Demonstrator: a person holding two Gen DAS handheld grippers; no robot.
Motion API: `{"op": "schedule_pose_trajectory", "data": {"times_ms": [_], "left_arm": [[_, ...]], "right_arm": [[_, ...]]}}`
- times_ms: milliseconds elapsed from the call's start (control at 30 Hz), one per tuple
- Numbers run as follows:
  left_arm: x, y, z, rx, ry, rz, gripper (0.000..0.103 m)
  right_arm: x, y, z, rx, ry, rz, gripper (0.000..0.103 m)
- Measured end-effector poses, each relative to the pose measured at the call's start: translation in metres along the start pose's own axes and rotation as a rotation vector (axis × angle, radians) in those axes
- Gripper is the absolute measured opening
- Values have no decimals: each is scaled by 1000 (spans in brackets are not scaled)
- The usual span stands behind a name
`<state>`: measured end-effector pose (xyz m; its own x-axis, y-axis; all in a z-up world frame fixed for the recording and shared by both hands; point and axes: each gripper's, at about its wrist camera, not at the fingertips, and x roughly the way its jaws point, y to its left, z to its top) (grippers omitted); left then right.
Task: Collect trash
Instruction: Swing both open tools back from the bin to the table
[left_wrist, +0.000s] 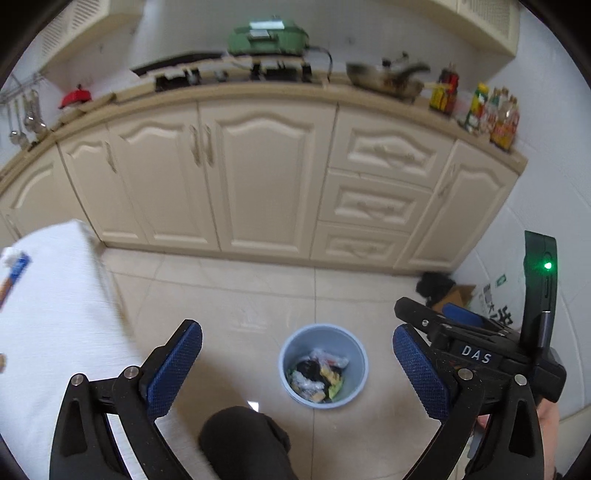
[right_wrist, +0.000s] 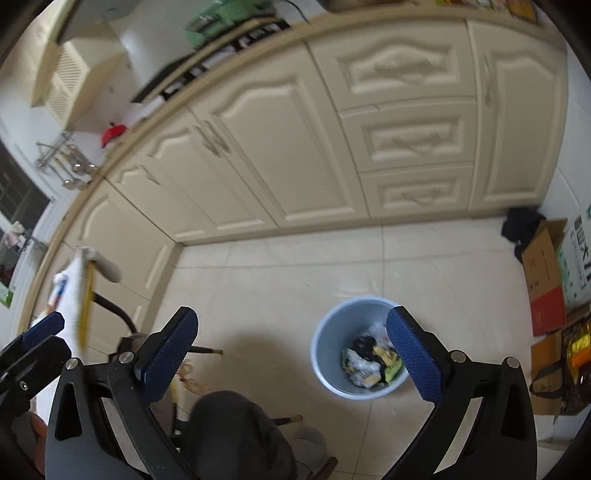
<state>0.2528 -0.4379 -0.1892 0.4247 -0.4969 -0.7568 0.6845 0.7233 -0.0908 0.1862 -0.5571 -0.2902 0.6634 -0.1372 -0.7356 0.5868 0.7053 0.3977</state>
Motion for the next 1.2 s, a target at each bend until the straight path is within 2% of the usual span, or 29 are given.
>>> {"op": "schedule_pose_trajectory", "data": {"times_ms": [33,167,200,333,600,800,967,1133,1200], "left_arm": [[-28,12,-20,-6,-24,5,102],[-92,50,-42,-47,-107,32,102],[-116,57,-69,-58,-127,40,102],[-185,96,-106,-101,-208,78,102],[-286,153,-186,-195,-332,214,102],[-331,185,-238,-260,-365,342,102],[-342,206,-267,-310,-360,460,102],[-330,231,-280,-369,-307,529,102],[-312,239,-270,-392,-293,543,102]], "right_arm": [[-6,11,2,-14,-11,8,103],[-35,68,6,-98,-65,58,103],[-40,80,6,-118,-74,71,103],[-62,139,1,-207,-114,134,103],[-90,256,-25,-394,-154,242,103],[-92,340,-61,-550,-165,294,103],[-68,399,-96,-707,-126,303,103],[-24,443,-125,-795,-37,298,103],[-3,455,-133,-820,-6,282,103]]}}
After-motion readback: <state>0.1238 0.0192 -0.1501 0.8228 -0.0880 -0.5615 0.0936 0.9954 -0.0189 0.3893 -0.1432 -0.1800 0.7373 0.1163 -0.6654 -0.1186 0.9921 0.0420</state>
